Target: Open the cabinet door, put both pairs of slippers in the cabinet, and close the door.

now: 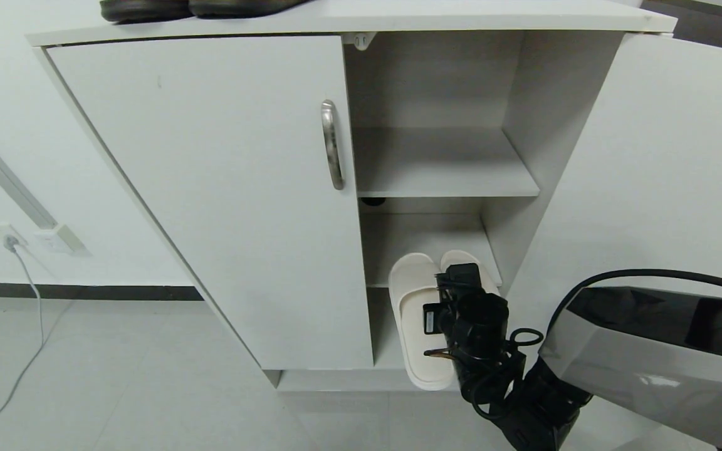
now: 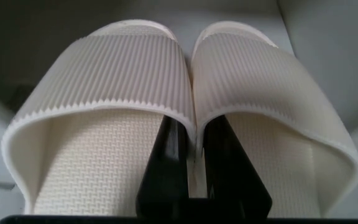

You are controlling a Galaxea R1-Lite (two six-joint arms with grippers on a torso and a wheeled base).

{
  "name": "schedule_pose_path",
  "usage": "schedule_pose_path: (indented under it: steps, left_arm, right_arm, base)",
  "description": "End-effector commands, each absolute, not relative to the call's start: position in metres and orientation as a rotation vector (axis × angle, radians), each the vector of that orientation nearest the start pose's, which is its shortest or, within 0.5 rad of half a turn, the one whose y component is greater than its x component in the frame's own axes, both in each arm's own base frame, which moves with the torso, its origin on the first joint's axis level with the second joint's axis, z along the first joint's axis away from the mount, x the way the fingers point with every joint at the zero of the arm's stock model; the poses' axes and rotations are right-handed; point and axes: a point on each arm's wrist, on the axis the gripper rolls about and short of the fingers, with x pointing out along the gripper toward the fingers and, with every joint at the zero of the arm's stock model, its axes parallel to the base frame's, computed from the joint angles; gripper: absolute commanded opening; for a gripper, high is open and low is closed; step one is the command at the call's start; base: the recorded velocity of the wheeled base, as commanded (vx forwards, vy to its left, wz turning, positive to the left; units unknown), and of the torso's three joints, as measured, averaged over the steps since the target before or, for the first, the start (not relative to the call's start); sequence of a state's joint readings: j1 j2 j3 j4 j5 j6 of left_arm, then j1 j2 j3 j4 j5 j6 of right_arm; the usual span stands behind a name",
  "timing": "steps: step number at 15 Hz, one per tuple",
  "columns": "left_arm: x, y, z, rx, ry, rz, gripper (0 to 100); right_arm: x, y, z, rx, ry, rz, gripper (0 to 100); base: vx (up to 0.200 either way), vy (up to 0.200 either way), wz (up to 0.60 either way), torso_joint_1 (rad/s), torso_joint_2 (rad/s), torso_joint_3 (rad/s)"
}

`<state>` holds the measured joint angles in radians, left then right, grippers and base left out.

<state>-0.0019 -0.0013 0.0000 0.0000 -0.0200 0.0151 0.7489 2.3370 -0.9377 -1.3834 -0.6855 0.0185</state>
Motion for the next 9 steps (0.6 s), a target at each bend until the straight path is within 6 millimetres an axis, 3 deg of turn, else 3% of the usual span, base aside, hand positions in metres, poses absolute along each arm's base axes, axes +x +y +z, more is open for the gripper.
schedule_pose_path:
  steps: [1,4,9]
  left_arm:
    - [-0.023,0.000,0.075,0.015,0.000,-0.021,0]
    - [-0.023,0.000,0.075,0.014,0.000,-0.021,0]
    - [-0.023,0.000,0.075,0.014,0.000,-0.021,0]
  right_arm:
    - [0.309,0.268,0.056,0.008,0.012,0.063,0]
    - [0.312,0.268,0.049,0.003,0.024,0.061,0]
    - [0.336,0.268,0.045,0.000,0.017,0.029,0]
  base:
    - [0.200,0.000,0.00,0.002,0.00,0.002]
    - [0.000,0.000,0.00,0.000,0.00,0.000]
    - [0.000,0.000,0.00,0.000,0.00,0.000]
